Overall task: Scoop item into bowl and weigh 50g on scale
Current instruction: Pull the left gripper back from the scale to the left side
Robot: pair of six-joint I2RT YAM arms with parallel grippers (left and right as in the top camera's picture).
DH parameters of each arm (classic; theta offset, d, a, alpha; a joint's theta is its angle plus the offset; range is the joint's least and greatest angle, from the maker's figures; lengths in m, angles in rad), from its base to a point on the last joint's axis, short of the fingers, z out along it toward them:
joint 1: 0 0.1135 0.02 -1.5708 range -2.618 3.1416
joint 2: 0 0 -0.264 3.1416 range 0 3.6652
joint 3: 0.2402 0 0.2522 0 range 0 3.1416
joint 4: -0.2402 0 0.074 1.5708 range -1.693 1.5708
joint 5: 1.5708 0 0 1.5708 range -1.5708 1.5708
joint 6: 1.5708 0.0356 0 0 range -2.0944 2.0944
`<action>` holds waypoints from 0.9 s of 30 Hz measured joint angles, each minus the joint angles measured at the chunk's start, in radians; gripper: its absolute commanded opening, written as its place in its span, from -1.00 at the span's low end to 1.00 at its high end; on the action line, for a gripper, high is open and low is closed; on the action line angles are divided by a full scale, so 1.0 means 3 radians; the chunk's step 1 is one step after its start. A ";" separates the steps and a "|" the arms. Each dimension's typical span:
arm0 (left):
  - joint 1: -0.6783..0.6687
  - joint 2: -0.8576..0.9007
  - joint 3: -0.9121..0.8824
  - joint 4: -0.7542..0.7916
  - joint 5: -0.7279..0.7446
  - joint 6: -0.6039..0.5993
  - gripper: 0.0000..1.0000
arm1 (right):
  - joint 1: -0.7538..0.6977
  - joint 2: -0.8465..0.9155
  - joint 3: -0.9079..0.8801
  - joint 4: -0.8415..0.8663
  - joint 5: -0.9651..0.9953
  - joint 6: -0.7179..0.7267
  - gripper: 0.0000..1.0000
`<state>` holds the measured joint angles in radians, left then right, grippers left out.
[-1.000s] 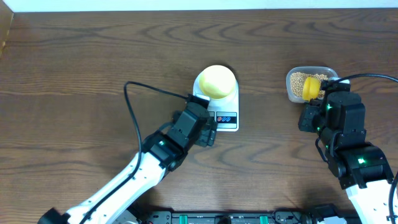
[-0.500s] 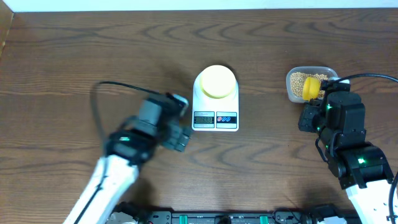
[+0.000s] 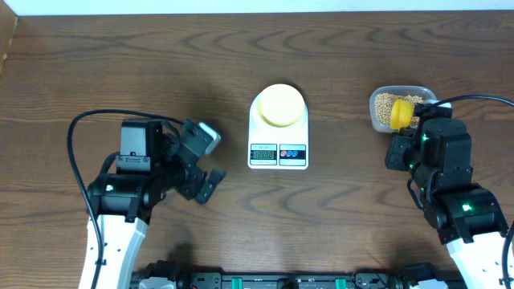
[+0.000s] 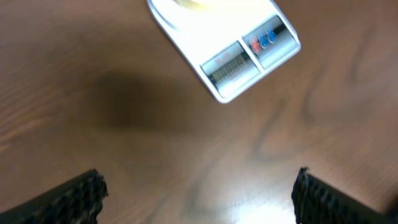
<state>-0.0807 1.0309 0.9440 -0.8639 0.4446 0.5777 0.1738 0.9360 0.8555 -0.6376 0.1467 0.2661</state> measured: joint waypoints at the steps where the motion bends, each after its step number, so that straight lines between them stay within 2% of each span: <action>1: 0.0001 0.0005 0.0055 -0.0187 0.0009 0.0167 0.95 | 0.0000 0.0000 0.0000 0.0001 -0.0001 0.0000 -0.98; 8: 0.0070 0.0013 0.0707 -0.0697 0.0020 0.0783 0.96 | 0.0000 0.0000 0.0000 0.0000 -0.0033 0.0000 -0.98; 13: 0.0083 0.0134 0.0877 -0.0871 0.0181 0.1094 0.96 | 0.0000 0.0000 0.0000 0.0000 -0.0058 0.0000 -0.98; 20: 0.0083 0.0481 0.0876 -0.0898 0.0219 0.1158 0.96 | 0.0000 0.0000 0.0000 -0.0001 -0.0067 0.0000 -0.98; 27: 0.0083 0.0483 0.0876 -0.0900 0.0217 0.1160 0.96 | 0.0000 0.0000 0.0000 -0.0001 -0.0067 0.0000 -0.98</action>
<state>-0.0559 1.1759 1.2068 -1.1339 0.5098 0.9257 0.1738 0.9360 0.8555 -0.6380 0.1265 0.2661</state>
